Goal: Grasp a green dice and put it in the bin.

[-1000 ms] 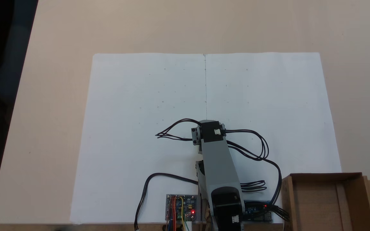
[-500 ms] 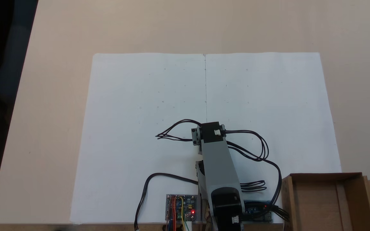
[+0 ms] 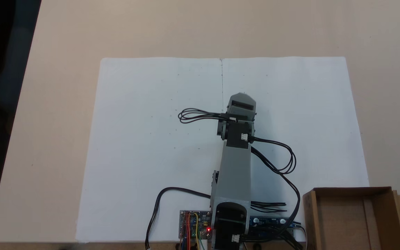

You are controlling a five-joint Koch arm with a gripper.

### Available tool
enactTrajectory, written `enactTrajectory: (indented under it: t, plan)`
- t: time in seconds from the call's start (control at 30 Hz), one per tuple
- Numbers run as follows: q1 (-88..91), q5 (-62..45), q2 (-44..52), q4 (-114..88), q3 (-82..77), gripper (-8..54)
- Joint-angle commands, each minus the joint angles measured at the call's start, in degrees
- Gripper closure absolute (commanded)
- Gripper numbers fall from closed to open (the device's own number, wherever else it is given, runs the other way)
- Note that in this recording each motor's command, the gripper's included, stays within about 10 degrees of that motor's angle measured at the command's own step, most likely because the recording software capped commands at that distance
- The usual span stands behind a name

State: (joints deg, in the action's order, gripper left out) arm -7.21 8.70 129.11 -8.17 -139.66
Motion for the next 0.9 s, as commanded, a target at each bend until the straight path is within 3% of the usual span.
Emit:
enactTrajectory:
  t: [0.0, 0.27, 0.4, 0.87]
  plan:
    - [-1.5, -0.5, 4.1, 4.8, 2.8, 33.5]
    - [-35.0, -8.8, -22.3, 7.4, 40.4, 33.5]
    - [-51.9, -9.0, -24.4, 7.4, 44.0, 33.5]
    - [-81.0, -10.6, -24.5, -2.6, 45.2, 33.5]
